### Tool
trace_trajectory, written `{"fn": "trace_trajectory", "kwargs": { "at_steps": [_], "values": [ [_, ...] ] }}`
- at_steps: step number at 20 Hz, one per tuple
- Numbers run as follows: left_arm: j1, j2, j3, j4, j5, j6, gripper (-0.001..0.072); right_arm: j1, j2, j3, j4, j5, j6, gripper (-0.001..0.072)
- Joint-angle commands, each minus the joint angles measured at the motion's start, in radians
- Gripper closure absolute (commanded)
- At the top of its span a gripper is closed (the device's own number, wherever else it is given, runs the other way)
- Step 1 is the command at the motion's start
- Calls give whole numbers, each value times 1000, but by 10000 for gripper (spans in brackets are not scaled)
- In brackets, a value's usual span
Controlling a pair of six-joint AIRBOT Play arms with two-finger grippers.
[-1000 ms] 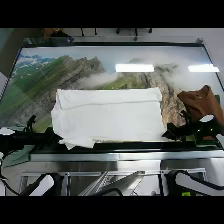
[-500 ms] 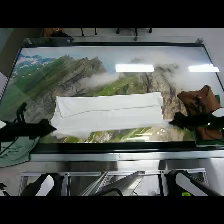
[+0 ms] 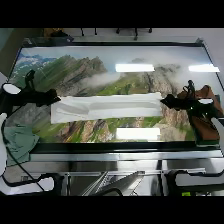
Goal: Fold the shirts.
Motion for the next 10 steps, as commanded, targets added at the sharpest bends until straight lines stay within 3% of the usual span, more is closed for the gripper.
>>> {"fn": "trace_trajectory", "kwargs": {
  "at_steps": [1, 2, 3, 4, 5, 7, 8, 10],
  "values": [
    [-31, -186, 145, 0, 50, 10, 685, 31, -127, 41, 71, -58, -106, 679],
    [-32, -221, 183, 0, 33, 11, 679, 28, -130, 55, 63, -37, -109, 617],
    [-32, -252, 226, -2, 13, 11, 400, 21, -126, 79, 45, -12, -119, 479],
    [-32, -277, 269, -6, -12, 10, -3, 8, -119, 108, 18, 27, -116, 454],
    [-32, -293, 310, -5, -44, 10, 10, -13, -114, 146, -18, 69, -96, 444],
    [-31, -309, 379, -4, -101, 9, 10, -57, -114, 208, -125, 103, -16, 155],
    [-29, -309, 407, -4, -120, 9, 10, -73, -120, 222, -166, 111, 14, 113],
    [-28, -308, 456, -5, -159, 6, 10, -88, -146, 227, -182, 149, 18, 113]
  ]
}}
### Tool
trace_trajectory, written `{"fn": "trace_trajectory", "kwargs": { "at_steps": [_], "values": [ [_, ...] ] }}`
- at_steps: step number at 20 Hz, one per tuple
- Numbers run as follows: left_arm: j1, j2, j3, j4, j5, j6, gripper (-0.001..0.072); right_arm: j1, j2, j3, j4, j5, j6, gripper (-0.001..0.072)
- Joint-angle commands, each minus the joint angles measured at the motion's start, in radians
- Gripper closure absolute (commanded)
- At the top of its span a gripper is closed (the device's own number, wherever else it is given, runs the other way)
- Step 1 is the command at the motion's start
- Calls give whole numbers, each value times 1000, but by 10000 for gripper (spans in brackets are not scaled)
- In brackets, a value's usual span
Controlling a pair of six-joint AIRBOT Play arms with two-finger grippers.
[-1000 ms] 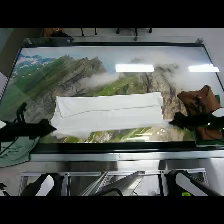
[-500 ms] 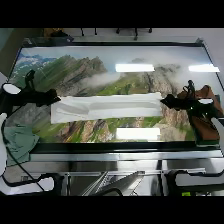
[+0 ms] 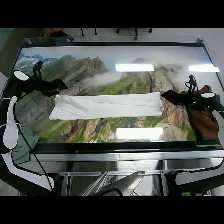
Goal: Fold the shirts.
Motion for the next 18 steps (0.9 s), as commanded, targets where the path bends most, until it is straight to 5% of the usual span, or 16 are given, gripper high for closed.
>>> {"fn": "trace_trajectory", "kwargs": {
  "at_steps": [1, 9, 10, 12, 13, 15, 18],
  "values": [
    [0, -19, 101, -3, -83, -3, 10, -28, -41, 37, -76, 70, 39, 113],
    [-24, -19, 177, -48, -158, -32, 11, 90, -145, 39, -39, 70, 24, 134],
    [-32, -19, 177, -69, -156, -31, 11, 106, -150, 39, -39, 71, 24, 196],
    [-64, -19, 177, -87, -154, -31, 13, 129, -153, 41, -39, 92, 24, 504],
    [-85, -19, 177, -84, -153, -31, 152, 131, -152, 55, -39, 126, 24, 692],
    [-130, -21, 176, -80, -156, -29, 690, 124, -134, 107, -39, 192, 35, 690],
    [-244, -45, 166, -81, -164, -29, 689, 90, -52, 212, -39, 296, 110, 690]
  ]
}}
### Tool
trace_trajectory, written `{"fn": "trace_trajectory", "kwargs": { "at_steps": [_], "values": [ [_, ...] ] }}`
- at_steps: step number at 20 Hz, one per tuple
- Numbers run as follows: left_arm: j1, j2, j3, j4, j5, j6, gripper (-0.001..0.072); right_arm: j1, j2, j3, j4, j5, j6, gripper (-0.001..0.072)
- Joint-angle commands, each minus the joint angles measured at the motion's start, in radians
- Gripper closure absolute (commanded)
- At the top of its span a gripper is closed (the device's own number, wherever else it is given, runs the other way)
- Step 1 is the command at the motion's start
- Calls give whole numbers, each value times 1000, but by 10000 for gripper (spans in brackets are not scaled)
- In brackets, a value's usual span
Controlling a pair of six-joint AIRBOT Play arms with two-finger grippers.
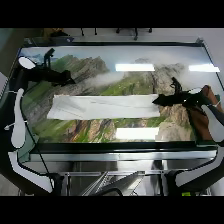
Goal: Fold the shirts.
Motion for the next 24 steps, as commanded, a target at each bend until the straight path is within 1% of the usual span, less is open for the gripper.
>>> {"fn": "trace_trajectory", "kwargs": {
  "at_steps": [1, 2, 4, 7, 9, 10, 13, 14, 16, 18, 19, 21, 22, 24],
  "values": [
    [-142, -44, -7, -3, -14, -4, 689, -37, 83, 120, 29, 170, 86, 690],
    [-202, -77, -6, -6, -4, -18, 689, -56, 111, 163, 32, 249, 118, 690],
    [-325, -150, -6, -21, 84, -66, 689, -87, 166, 225, 50, 356, 163, 691],
    [-505, -267, 25, -115, 312, -72, 689, -124, 239, 293, 102, 418, 220, 691],
    [-600, -350, 113, -156, 404, -93, 689, -138, 267, 331, 170, 472, 253, 691],
    [-640, -393, 171, -161, 433, -108, 689, -140, 280, 343, 208, 495, 261, 690],
    [-713, -502, 322, -161, 460, -200, 690, -140, 308, 352, 278, 507, 264, 690],
    [-723, -520, 340, -161, 465, -217, 689, -140, 313, 352, 282, 509, 270, 690],
    [-723, -515, 315, -164, 481, -218, 689, -138, 312, 351, 281, 512, 270, 690],
    [-688, -468, 264, -217, 461, -212, 689, -136, 312, 351, 281, 510, 270, 690],
    [-654, -436, 254, -255, 409, -188, 690, -135, 312, 350, 281, 510, 270, 690],
    [-568, -354, 257, -354, 242, -61, 690, -118, 310, 349, 280, 509, 269, 690],
    [-514, -303, 268, -427, 143, 11, 691, -101, 306, 347, 280, 504, 269, 690],
    [-408, -189, 282, -551, -2, 93, 691, -36, 304, 328, 281, 453, 270, 690]
  ]
}}
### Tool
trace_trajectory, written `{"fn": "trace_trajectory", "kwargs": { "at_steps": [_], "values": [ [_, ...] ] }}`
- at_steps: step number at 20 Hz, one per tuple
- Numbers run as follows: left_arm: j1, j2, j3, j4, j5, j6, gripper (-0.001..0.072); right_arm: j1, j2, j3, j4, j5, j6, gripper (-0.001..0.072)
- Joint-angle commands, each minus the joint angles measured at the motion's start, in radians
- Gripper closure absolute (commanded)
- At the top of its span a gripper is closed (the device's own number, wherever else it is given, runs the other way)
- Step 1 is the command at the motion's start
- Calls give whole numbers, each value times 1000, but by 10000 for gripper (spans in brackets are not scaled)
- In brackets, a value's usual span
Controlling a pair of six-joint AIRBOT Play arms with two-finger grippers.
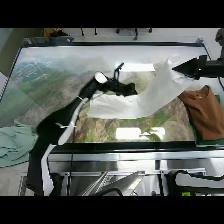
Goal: Fold the shirts.
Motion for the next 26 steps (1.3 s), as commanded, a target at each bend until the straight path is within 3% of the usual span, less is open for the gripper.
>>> {"fn": "trace_trajectory", "kwargs": {
  "at_steps": [1, 6, 10, 11, 12, 13, 14, 15, 17, 19, 25, 26],
  "values": [
    [177, 192, 11, -221, -267, 160, 691, 107, -3, -29, 4, -84, 0, 690],
    [437, 478, 11, -236, -408, 161, 690, 479, -72, -93, 3, -415, -19, 690],
    [546, 636, -52, -227, -452, 186, 690, 800, -271, -94, 3, -800, -166, 687],
    [561, 678, -101, -227, -452, 206, 690, 876, -339, -94, 4, -912, -213, 647],
    [570, 714, -151, -228, -452, 222, 690, 944, -405, -93, 8, -1036, -241, 431],
    [577, 752, -208, -228, -451, 243, 690, 995, -454, -92, 8, -1142, -248, 269],
    [576, 783, -262, -228, -449, 257, 690, 1029, -483, -91, 7, -1220, -248, 215],
    [576, 809, -313, -228, -447, 274, 690, 1039, -488, -91, 7, -1253, -249, 215],
    [576, 851, -393, -228, -448, 291, 690, 1008, -446, -89, -2, -1222, -283, 215],
    [577, 892, -468, -229, -447, 312, 690, 918, -356, -90, -58, -1074, -269, 216],
    [576, 976, -593, -227, -445, 317, 690, 427, -150, -92, -417, -426, 89, 203],
    [576, 983, -598, -227, -447, 318, 689, 360, -153, -99, -460, -330, 110, 98]
  ]
}}
